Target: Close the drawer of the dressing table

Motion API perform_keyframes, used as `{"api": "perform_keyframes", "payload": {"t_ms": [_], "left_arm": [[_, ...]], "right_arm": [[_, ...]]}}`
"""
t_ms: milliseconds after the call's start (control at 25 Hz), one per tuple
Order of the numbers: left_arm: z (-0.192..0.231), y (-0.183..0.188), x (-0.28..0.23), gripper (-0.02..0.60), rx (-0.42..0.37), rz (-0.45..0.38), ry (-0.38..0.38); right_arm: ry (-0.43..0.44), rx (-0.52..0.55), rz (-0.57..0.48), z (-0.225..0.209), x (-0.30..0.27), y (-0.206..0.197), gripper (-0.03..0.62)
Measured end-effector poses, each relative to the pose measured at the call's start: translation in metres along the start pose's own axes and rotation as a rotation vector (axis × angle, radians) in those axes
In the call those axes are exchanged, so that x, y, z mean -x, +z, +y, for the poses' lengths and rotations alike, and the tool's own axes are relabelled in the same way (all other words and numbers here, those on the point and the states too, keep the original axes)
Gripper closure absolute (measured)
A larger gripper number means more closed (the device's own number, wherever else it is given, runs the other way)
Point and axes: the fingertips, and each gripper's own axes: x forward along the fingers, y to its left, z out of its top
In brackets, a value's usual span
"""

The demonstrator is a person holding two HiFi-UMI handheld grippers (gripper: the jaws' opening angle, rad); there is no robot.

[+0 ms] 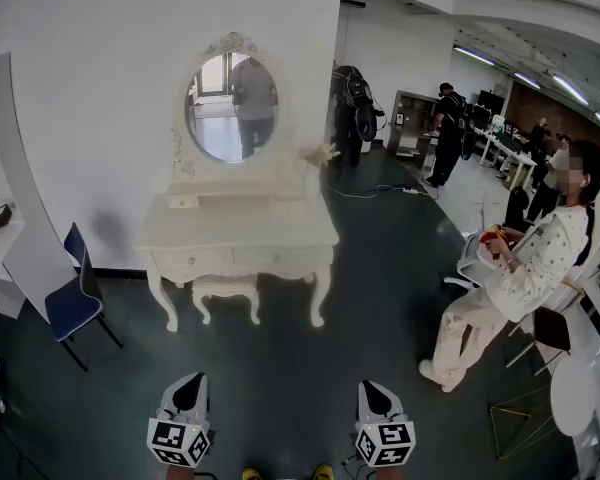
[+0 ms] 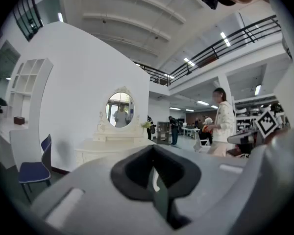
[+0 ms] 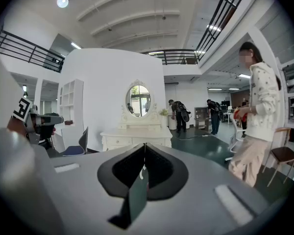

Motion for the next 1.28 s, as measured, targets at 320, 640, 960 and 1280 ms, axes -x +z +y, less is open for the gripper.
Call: {"api": "perform_keyframes", "payload": {"t_ms": [320,640,960,1280], "left_arm": [[-0.018,0.0,-0.006,0.583,0.01,-0.005,-0.005],[-0.013,-0.004,0.003,0.583,0.02,0.005,-0.004],[-0.012,-0.012,0.01,0.583,0.02,0.021,-0.029],[0.002,-0.01,0.017,0.583,0.021,0.018,-0.033]], "right_arm": [[0.006,0.014,0.004,-0.011,0.003,-0.004,0.591],[0.013,0.02,0.002,-0.002,0.004,-0.003,0.591],[0.001,0.004,0.005,0.01,0.009,-0.014,0.591],[0.024,0.035,0.015,0.033,0.005,-0.016,0.572]]}}
